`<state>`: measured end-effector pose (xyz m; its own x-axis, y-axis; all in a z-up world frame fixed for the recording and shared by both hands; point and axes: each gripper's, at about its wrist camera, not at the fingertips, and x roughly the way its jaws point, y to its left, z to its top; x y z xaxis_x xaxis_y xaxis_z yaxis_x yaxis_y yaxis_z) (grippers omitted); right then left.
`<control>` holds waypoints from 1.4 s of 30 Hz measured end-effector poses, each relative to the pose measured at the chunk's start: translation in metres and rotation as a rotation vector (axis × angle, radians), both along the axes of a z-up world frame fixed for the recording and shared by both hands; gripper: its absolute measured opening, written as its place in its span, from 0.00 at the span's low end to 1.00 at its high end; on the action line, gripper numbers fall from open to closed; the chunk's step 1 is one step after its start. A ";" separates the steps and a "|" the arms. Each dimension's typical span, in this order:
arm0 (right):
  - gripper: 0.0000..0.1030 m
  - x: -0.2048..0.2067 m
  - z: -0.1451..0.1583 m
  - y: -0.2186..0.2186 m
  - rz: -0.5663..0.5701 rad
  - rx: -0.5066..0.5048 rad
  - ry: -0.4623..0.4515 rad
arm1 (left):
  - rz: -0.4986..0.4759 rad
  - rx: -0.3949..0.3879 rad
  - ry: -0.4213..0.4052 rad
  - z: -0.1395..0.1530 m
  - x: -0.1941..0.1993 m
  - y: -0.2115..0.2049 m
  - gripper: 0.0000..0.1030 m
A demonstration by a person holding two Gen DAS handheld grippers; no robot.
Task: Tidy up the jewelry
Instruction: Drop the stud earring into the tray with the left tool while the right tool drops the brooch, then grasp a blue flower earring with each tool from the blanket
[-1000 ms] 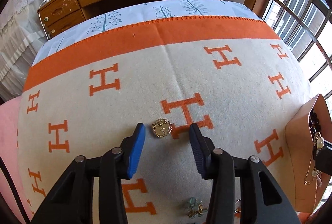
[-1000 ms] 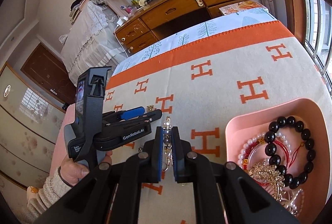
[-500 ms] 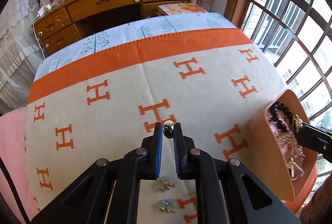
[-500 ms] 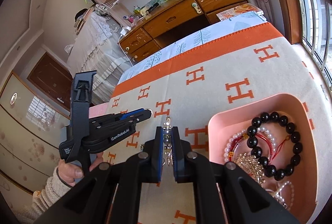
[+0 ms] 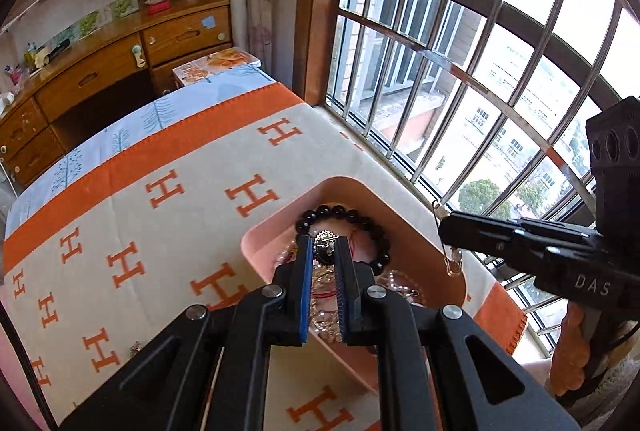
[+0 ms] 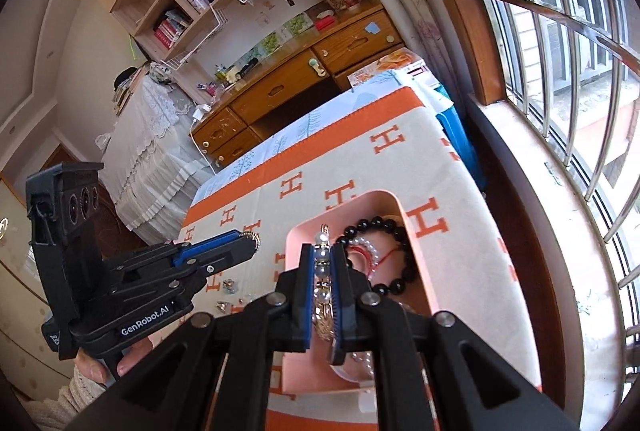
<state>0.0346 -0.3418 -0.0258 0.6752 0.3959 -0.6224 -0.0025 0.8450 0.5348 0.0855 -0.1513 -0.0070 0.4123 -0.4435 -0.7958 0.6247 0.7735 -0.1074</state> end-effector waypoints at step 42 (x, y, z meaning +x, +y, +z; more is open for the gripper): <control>0.09 0.005 -0.024 0.061 0.191 -0.016 0.075 | 0.406 -0.001 -0.032 0.009 0.003 0.144 0.54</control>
